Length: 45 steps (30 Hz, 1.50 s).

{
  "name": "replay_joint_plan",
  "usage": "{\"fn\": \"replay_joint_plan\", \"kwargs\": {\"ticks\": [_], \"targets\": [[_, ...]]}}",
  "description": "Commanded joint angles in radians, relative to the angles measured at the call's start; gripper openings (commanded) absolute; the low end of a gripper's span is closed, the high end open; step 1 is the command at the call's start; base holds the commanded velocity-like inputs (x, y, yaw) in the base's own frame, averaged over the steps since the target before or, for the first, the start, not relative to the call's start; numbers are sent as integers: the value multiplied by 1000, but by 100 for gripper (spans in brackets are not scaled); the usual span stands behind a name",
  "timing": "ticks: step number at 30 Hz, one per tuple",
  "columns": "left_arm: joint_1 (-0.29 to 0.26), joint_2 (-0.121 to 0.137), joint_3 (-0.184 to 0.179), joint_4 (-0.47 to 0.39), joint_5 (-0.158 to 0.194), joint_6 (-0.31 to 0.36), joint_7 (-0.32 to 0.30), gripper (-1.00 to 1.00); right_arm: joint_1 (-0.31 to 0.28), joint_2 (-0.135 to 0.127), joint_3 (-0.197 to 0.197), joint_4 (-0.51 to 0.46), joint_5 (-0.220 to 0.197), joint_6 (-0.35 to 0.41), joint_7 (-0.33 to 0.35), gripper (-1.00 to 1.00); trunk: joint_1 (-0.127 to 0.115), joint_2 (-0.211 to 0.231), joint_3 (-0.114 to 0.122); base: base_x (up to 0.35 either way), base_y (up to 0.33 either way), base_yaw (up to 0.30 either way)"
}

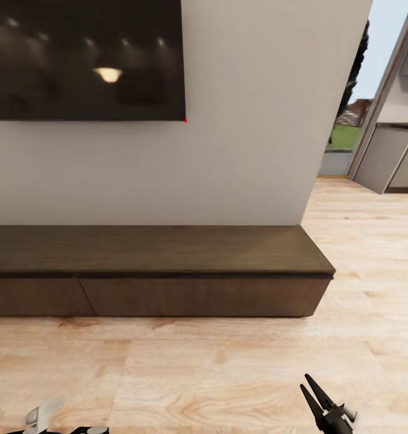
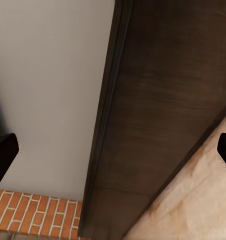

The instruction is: Place each of the two pumpkins and all three candles from the living room inside a cabinet in the living room (use any cabinet), then make sure every cabinet is closed, and position the cauldron so it is next to a table in the living room.

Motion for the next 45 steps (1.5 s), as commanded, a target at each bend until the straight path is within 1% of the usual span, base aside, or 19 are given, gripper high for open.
{"fn": "replay_joint_plan", "kwargs": {"ticks": [1,12,19,45], "targets": [[0,0,0,4,-1,11,3,100,0,0,7,0,-9,10,2,100,0,0,-1,303,-61,0],[0,0,0,18,0,11,3,100,0,0,5,0,-9,17,-6,100,0,0,-1,297,-100,0],[0,1,0,19,0,11,3,100,0,0,5,-2,-10,23,-57,100,0,0,-1,295,-116,0],[0,0,0,23,0,11,3,100,0,2,0,1,-12,22,-72,100,0,0,-1,278,-118,0]]}}
